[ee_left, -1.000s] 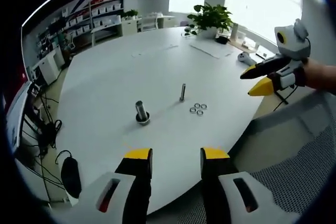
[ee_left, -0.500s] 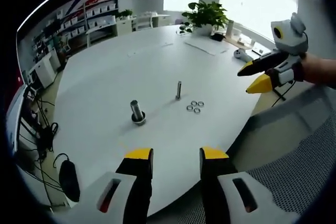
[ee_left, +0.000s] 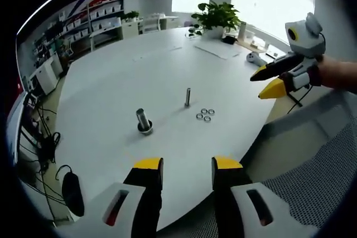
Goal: Place the washer onto the threaded stud by aligning its center hole with the stud, sliding it down to the base, and recovering from edge contact or off-axis alignment until the washer reaches the visible bottom stop.
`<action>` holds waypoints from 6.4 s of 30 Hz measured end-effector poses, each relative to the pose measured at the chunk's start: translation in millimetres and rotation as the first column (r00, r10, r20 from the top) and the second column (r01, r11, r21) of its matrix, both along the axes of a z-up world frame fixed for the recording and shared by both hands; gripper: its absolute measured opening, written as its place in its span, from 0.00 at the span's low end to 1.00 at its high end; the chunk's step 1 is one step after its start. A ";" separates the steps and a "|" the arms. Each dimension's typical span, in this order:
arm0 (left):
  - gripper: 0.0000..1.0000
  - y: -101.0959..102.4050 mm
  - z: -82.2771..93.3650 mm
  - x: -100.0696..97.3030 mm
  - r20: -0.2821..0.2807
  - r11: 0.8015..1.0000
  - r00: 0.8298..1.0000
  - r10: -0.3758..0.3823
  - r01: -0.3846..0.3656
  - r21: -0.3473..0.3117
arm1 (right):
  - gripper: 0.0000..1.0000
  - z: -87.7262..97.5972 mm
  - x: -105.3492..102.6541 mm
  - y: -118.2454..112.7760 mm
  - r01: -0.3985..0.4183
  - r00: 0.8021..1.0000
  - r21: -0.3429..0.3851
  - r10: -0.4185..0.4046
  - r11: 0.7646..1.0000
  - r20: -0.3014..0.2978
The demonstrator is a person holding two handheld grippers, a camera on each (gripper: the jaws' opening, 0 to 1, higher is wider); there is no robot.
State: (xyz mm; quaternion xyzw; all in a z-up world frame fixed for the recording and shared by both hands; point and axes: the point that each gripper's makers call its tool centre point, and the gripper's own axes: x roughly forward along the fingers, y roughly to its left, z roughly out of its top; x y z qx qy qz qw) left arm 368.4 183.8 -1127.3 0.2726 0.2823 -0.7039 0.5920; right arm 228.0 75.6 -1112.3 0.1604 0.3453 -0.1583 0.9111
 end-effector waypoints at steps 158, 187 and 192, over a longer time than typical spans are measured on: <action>0.32 -0.7 2.3 -5.7 0.012 1.000 1.000 -0.018 0.018 -0.009 | 0.18 -123.7 46.4 -37.5 -0.605 0.617 0.080 0.530 0.792 -0.582; 0.32 -0.8 2.9 -7.4 0.007 1.000 1.000 -0.024 0.024 -0.011 | 0.16 -129.3 50.1 -37.2 -0.565 0.569 0.114 0.486 0.817 -0.663; 0.32 -0.5 3.0 -7.1 0.009 1.000 1.000 -0.023 0.023 -0.009 | 0.16 -129.2 50.4 -41.5 -0.530 0.597 0.114 0.466 0.840 -0.653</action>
